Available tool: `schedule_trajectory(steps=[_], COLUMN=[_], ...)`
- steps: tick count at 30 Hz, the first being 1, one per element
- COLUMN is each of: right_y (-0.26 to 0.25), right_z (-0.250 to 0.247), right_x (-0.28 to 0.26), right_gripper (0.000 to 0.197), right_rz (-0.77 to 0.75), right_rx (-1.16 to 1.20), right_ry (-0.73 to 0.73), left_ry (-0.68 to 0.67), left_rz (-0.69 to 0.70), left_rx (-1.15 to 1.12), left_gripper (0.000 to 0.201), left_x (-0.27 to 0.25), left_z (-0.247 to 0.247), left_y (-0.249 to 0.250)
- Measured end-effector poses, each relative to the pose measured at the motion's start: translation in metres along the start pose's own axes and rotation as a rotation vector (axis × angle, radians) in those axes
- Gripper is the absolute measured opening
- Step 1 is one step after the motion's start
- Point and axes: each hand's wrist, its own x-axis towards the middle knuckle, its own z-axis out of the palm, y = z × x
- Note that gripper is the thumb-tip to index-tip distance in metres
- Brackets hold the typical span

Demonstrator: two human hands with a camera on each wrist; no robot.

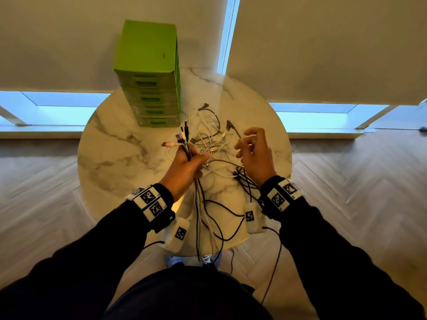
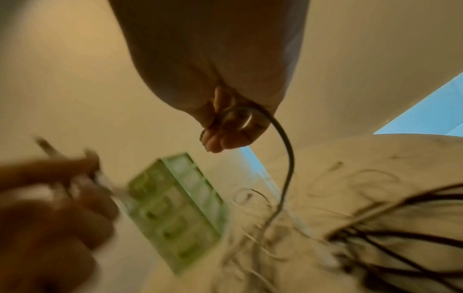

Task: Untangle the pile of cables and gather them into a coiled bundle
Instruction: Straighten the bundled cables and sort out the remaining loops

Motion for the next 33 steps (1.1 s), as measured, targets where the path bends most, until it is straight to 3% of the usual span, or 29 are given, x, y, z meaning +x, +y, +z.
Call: schedule_trajectory(steps=[3, 9, 15, 20, 23, 27, 31, 33], right_y=[-0.042, -0.053, -0.050, -0.049, -0.047, -0.039, -0.015, 0.003], right_z=[0.003, 0.035, 0.056, 0.063, 0.069, 0.070, 0.066, 0.067], right_x=[-0.004, -0.039, -0.045, -0.040, -0.037, -0.041, -0.047, -0.046], right_gripper=[0.017, 0.013, 0.009, 0.014, 0.016, 0.015, 0.042, 0.045], right_rz=[-0.052, -0.116, -0.110, -0.035, -0.046, -0.092, -0.174, -0.165], right_rx=[0.206, 0.157, 0.105, 0.165, 0.160, 0.109, -0.090, -0.114], right_ry=[-0.050, -0.186, -0.208, -0.171, -0.194, -0.336, -0.543, -0.638], left_ry=[0.012, -0.069, -0.030, -0.054, -0.040, 0.070, 0.194, 0.212], left_rz=[0.002, 0.057, 0.024, 0.034, 0.055, 0.128, 0.225, 0.263], left_rx=[-0.118, -0.139, -0.137, -0.021, 0.034, 0.074, 0.021, -0.040], left_gripper=[0.035, 0.061, 0.049, 0.054, 0.041, 0.038, 0.037, 0.038], left_x=[0.001, -0.006, -0.006, -0.008, -0.009, -0.006, 0.004, 0.007], left_z=[0.005, 0.010, 0.010, -0.003, -0.008, -0.013, -0.024, -0.030], left_y=[0.004, 0.018, 0.024, 0.022, 0.020, 0.027, 0.038, 0.046])
